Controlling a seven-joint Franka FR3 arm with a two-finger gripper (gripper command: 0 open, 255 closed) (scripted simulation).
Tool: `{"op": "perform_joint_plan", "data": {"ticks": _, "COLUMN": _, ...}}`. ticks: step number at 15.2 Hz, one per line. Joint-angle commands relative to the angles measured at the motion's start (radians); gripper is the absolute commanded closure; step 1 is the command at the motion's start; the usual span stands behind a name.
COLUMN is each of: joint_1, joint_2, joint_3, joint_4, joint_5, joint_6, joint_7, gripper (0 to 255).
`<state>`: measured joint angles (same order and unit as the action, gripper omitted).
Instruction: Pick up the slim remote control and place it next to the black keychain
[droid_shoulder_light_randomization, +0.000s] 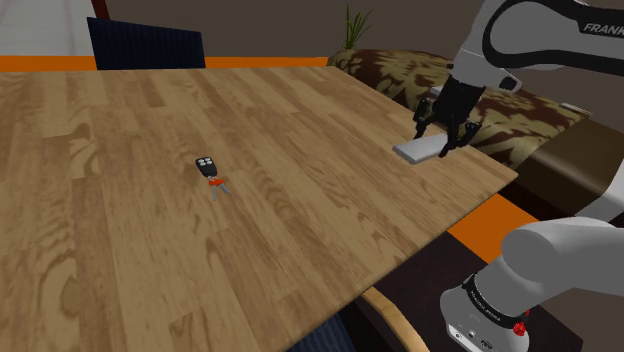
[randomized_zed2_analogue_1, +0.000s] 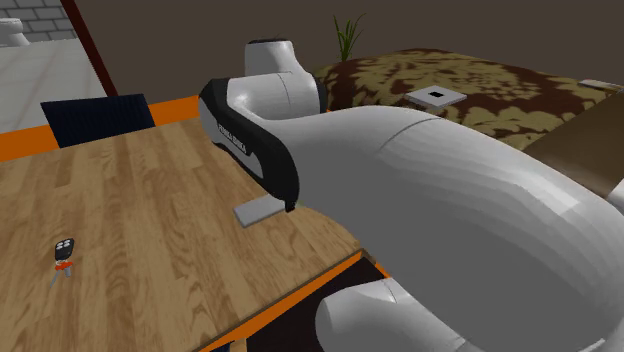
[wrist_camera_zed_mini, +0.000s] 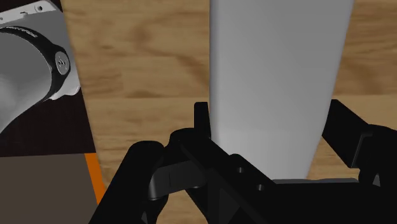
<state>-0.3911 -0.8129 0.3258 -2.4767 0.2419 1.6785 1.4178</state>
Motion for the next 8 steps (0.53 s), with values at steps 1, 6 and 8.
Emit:
{"op": "perform_joint_plan", "data": {"ticks": 1, "joint_1": 0.014, "joint_2": 0.014, "joint_3": 0.042, "joint_4": 0.015, "joint_5": 0.028, "joint_6": 0.006, "joint_7": 0.045, "gripper": 255}}
{"op": "perform_joint_plan", "data": {"ticks": 6, "joint_1": 0.042, "joint_2": 0.067, "joint_3": 0.161, "joint_4": 0.081, "joint_5": 0.092, "joint_6": 0.018, "joint_7": 0.169, "gripper": 255}}
{"op": "perform_joint_plan", "data": {"ticks": 8, "joint_1": 0.047, "joint_2": 0.096, "joint_3": 0.210, "joint_4": 0.114, "joint_5": 0.112, "joint_6": 0.025, "joint_7": 0.219, "gripper": 255}}
